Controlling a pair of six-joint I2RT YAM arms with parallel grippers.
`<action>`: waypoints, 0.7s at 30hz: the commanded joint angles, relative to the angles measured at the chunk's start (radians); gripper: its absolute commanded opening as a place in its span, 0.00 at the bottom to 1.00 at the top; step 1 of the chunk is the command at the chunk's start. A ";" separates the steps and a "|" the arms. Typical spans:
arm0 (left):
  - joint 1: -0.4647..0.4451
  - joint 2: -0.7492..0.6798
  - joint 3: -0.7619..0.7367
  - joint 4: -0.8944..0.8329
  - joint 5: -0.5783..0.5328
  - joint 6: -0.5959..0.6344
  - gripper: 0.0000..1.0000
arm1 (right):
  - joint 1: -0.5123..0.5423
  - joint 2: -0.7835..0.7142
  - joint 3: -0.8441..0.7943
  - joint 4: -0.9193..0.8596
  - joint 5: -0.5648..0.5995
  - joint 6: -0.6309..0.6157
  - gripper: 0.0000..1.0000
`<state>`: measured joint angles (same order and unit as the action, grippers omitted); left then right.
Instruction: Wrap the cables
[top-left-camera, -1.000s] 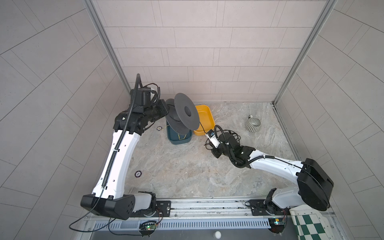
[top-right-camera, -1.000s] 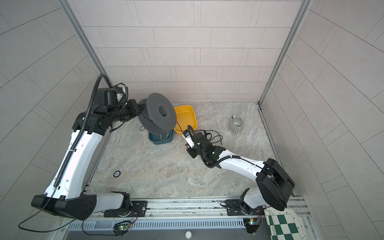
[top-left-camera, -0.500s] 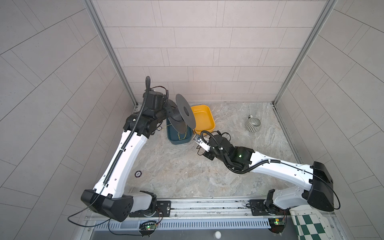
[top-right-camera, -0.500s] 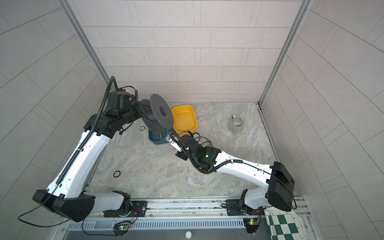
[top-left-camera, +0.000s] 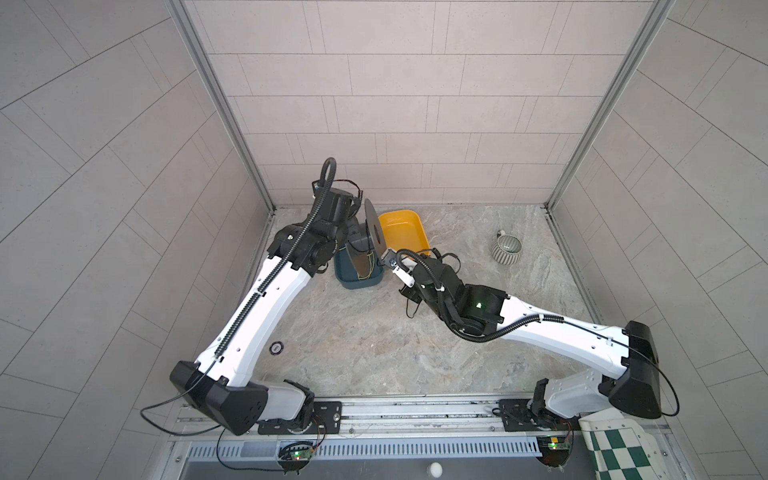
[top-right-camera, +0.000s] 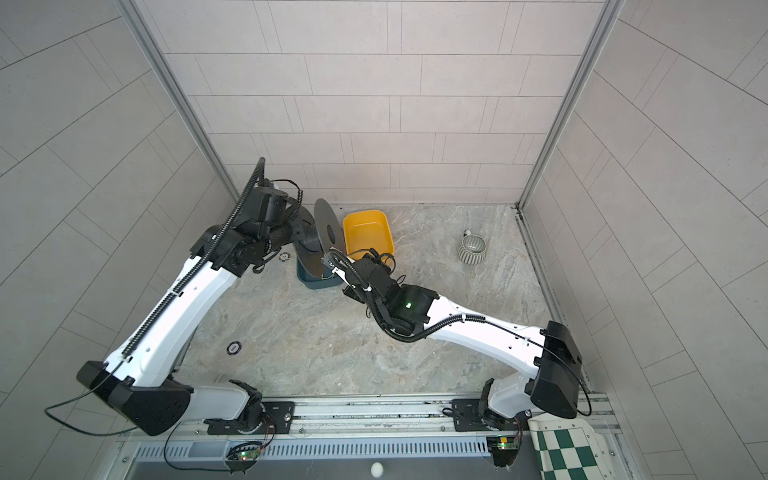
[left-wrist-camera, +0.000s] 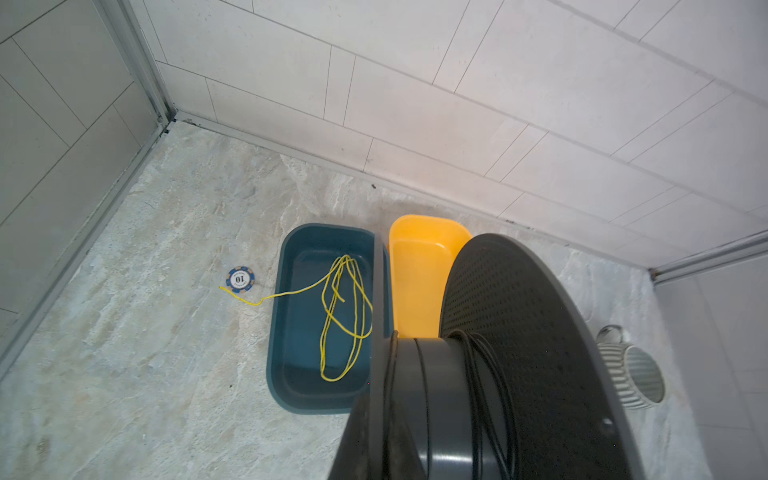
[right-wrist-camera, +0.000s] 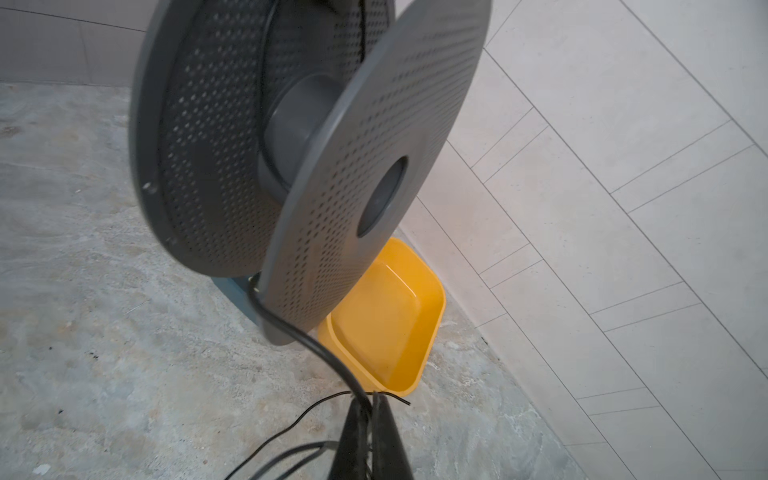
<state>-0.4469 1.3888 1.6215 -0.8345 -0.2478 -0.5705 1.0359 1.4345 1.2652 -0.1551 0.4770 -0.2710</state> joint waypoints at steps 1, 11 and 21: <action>-0.016 0.008 0.060 -0.038 -0.010 0.060 0.00 | 0.001 0.014 0.041 0.079 0.093 -0.020 0.00; -0.041 0.062 0.147 -0.135 0.144 0.156 0.00 | -0.004 0.104 0.175 0.116 0.110 -0.025 0.00; -0.057 0.105 0.179 -0.198 0.159 0.215 0.00 | -0.058 0.132 0.247 0.050 0.076 0.058 0.00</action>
<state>-0.4942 1.5013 1.7580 -1.0286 -0.1032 -0.3912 1.0012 1.5536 1.4670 -0.0795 0.5468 -0.2592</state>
